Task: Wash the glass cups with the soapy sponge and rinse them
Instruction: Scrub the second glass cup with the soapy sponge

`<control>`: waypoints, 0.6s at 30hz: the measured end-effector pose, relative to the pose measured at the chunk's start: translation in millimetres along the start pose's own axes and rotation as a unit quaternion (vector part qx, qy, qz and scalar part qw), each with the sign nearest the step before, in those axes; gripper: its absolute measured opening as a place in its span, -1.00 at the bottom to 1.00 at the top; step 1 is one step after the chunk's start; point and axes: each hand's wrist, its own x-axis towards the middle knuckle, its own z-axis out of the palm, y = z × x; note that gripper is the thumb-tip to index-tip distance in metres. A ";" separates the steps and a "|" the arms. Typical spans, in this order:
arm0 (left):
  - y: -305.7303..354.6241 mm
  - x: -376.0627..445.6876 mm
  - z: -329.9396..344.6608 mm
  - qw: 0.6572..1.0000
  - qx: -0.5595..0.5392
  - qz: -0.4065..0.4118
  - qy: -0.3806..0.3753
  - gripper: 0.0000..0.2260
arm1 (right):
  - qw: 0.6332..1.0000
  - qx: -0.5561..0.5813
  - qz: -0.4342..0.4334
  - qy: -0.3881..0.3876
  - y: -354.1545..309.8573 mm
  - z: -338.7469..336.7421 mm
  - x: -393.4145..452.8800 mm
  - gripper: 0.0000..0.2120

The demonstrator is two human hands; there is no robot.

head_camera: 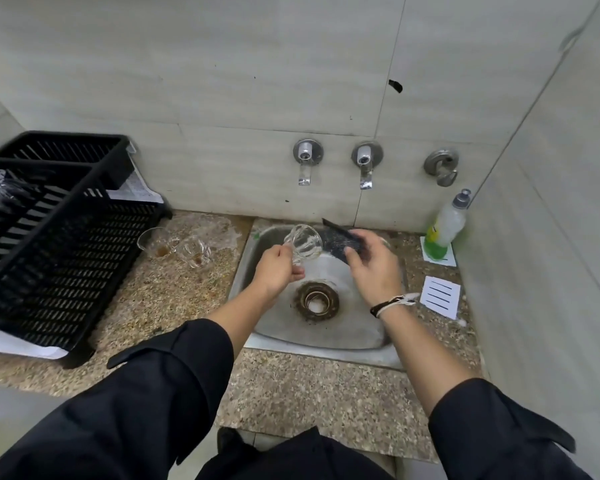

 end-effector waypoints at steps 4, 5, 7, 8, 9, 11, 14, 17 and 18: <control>3.5 -9.7 -0.7 0.995 -0.067 -0.016 -0.069 -0.75 | 0.953 -0.214 -0.186 -0.103 -15.1 22.8 4.2 -0.67; 4.0 -10.7 -1.0 0.994 -0.076 -0.015 -0.080 -0.75 | 0.943 -0.239 -0.199 -0.117 -17.8 26.8 5.7 -0.67; 4.0 -11.6 -1.8 0.992 -0.090 -0.006 -0.090 -0.76 | 0.933 -0.264 -0.211 -0.123 -23.8 31.9 10.3 -0.68; 3.0 -10.7 -2.3 0.991 -0.094 -0.001 -0.092 -0.76 | 0.931 -0.268 -0.212 -0.128 -27.6 34.3 13.0 -0.70; 1.4 -9.8 -3.2 0.991 -0.093 0.003 -0.092 -0.77 | 0.930 -0.269 -0.209 -0.138 -30.4 37.3 16.2 -0.71; -2.3 -7.8 -6.9 0.995 -0.054 0.017 -0.087 -0.77 | 0.929 -0.274 -0.187 -0.166 -34.4 42.6 21.9 -0.73; -6.4 -5.1 -13.6 0.996 0.027 0.027 -0.082 -0.76 | 0.953 -0.193 -0.128 -0.198 -29.5 46.2 20.6 -0.73; -2.0 -2.4 -19.1 0.989 0.113 0.012 -0.092 -0.72 | 0.969 -0.108 -0.074 -0.209 -15.3 44.0 16.2 -0.70; 0.3 -1.2 -20.9 0.985 0.141 0.009 -0.095 -0.69 | 0.969 -0.100 -0.072 -0.212 -10.6 43.9 14.5 -0.70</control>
